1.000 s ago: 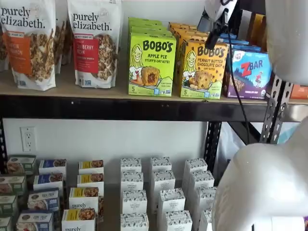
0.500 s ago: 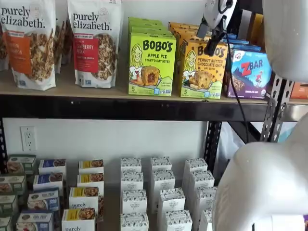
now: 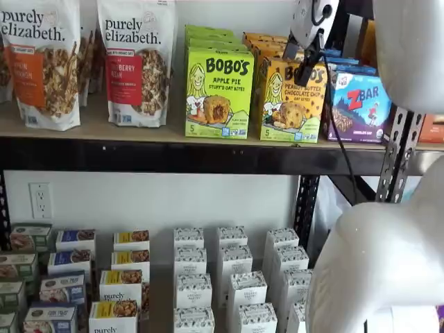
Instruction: Pick up the orange box on the top shelf, the fifth box from the left
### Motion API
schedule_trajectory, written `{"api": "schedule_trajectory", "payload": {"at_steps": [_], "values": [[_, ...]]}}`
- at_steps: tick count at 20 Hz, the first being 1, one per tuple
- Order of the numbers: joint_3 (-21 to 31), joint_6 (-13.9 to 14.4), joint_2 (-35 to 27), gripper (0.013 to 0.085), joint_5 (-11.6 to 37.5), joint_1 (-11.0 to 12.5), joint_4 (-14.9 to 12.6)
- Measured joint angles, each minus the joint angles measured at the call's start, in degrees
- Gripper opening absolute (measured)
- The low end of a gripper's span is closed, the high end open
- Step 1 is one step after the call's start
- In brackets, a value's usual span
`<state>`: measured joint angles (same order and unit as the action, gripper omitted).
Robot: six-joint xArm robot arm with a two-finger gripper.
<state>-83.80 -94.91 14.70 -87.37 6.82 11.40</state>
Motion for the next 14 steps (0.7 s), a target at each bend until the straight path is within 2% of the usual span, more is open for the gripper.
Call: {"api": "schedule_trajectory", "payload": {"at_steps": [3,14], "values": [[-1.2,0.4,-1.1,0.0850,-1.5,-0.5,-0.8],[-1.1,1.4,-2.0,0.0850,-0.9,-1.9,-2.5]]}}
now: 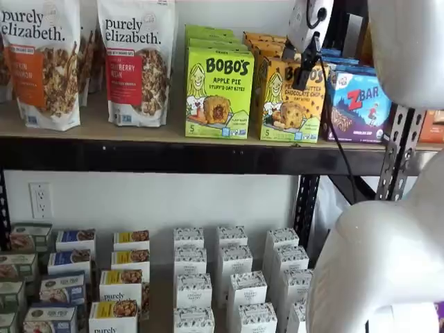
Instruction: Pick up the orange box on the top shelf, the fifth box from the left
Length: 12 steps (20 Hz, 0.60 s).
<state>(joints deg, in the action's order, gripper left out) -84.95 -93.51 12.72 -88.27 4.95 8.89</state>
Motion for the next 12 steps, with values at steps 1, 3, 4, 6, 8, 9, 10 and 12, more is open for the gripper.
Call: {"api": "schedule_trajectory", "payload": {"at_steps": [1,3,4,6,8,9,10,12], "values": [[0.0,0.1,0.0,0.0850,0.0,-0.1,-0.1],[0.0,0.3,-0.2,0.0850,0.0,-0.4,-0.7],[0.0,0.4,-0.2,0.0850,-0.1,-0.5,-1.0],[0.1,0.5,-0.3,0.0850,0.0,-0.7,-1.3],[-0.1,0.6,-0.5,0.0850,-0.4,-0.8,-1.6],[-0.2,0.7,-0.6,0.0850,-0.8,-1.0,-1.9],[-0.4,0.8,-0.8,0.0850,-1.2,-1.1,-2.2],[-0.5,0.9,-1.0,0.0850,-1.8,-1.4,-3.2]]}}
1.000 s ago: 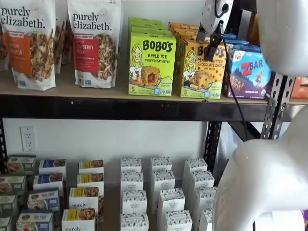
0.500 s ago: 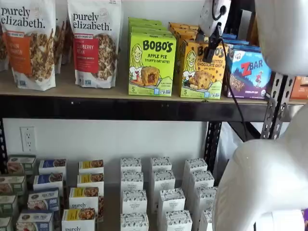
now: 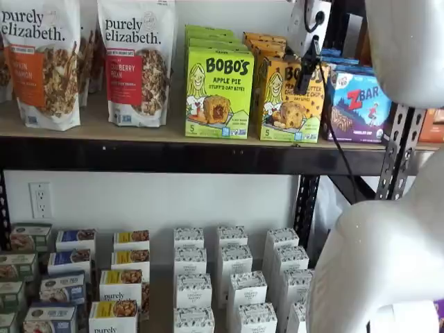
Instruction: Pick up the orange box on the top shelf, the fifth box from the left
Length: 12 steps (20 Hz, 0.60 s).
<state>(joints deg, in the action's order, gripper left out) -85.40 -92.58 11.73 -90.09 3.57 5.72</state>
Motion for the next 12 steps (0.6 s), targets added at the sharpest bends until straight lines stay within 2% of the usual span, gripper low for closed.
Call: {"api": "schedule_trajectory", "payload": {"at_steps": [5,6,7,9,12], "values": [[1.3,-0.2,0.5,0.0850,1.0,0.2,0.5],[1.5,-0.3,0.6,0.0810,1.2,0.3,0.8],[1.7,-0.4,0.7,0.0810,1.4,0.4,1.0],[2.0,-0.5,0.8,0.0730,1.6,0.6,1.5],[2.1,-0.5,0.9,0.0690,1.7,0.6,1.6]]}}
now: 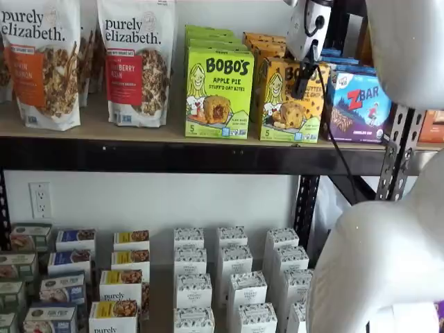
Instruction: Pick up the orange box on the top shelf, the fifth box from the left
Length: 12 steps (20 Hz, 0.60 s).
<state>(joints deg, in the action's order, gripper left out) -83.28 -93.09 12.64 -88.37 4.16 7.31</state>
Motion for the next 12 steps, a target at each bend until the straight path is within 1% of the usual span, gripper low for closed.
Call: {"api": "schedule_trajectory", "payload": {"at_steps": [1,2,3,4,5,6,7,12], "values": [[0.1,0.0,0.1,0.0650,0.1,0.0,0.1],[0.2,0.0,0.1,0.0650,0.2,0.0,0.1],[0.3,-0.1,0.2,0.0610,0.3,0.1,0.3],[0.3,-0.1,0.2,0.0610,0.4,0.1,0.3],[0.4,-0.1,0.3,0.0570,0.5,0.1,0.5],[0.4,-0.2,0.3,0.0570,0.5,0.2,0.7],[0.4,-0.2,0.3,0.0530,0.5,0.2,0.7],[0.6,-0.3,0.5,0.0530,0.9,0.5,1.5]]}}
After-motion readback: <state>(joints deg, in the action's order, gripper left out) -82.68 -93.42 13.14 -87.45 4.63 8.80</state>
